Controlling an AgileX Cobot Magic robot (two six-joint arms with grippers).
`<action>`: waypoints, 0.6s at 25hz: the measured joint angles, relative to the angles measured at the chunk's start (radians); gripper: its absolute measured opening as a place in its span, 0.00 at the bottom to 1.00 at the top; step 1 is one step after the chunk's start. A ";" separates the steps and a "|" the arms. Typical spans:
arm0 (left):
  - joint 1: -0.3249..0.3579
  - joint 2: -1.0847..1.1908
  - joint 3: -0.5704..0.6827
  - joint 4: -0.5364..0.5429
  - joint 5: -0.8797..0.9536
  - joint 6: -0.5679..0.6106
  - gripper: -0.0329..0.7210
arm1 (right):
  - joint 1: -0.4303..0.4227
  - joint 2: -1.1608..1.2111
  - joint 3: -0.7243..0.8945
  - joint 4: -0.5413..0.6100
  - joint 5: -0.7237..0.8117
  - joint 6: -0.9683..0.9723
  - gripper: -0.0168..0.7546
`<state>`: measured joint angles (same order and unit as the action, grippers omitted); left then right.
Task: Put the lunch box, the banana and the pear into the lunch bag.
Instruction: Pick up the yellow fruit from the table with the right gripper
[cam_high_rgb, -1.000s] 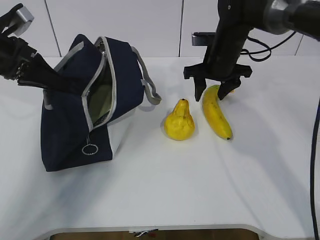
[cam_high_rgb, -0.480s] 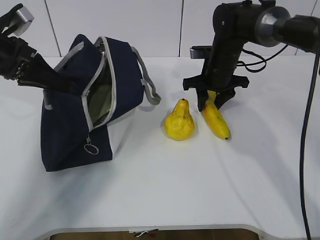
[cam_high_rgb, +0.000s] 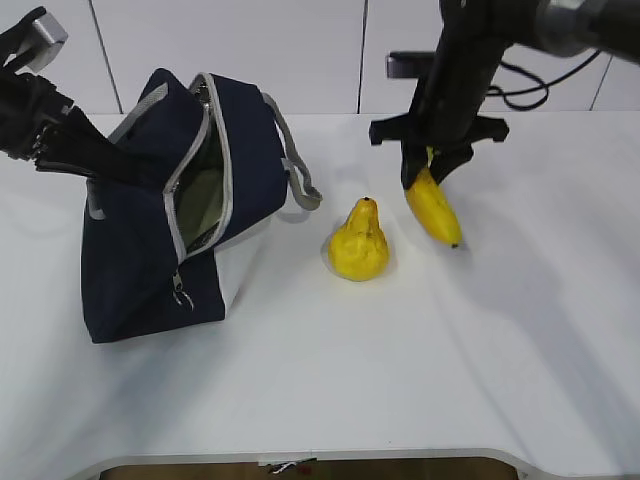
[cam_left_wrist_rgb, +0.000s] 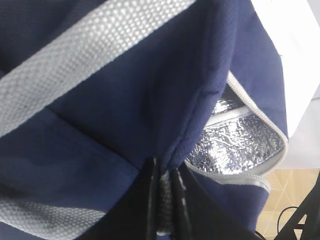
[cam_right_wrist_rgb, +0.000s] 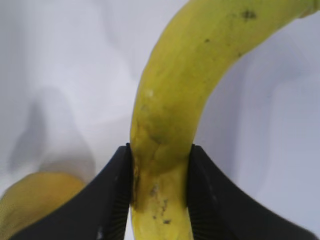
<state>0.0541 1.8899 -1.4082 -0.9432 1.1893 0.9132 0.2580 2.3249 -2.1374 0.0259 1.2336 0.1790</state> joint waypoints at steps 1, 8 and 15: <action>0.000 0.000 0.000 0.000 0.000 0.000 0.06 | 0.000 -0.040 0.000 0.000 0.000 0.000 0.37; 0.000 0.000 0.000 -0.051 0.001 -0.001 0.06 | 0.000 -0.293 0.000 0.114 0.012 -0.146 0.37; -0.014 0.000 0.000 -0.238 0.003 -0.001 0.06 | 0.000 -0.324 -0.004 0.401 0.020 -0.256 0.37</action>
<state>0.0406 1.8899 -1.4082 -1.1815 1.1923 0.9124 0.2580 2.0008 -2.1409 0.4273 1.2535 -0.0771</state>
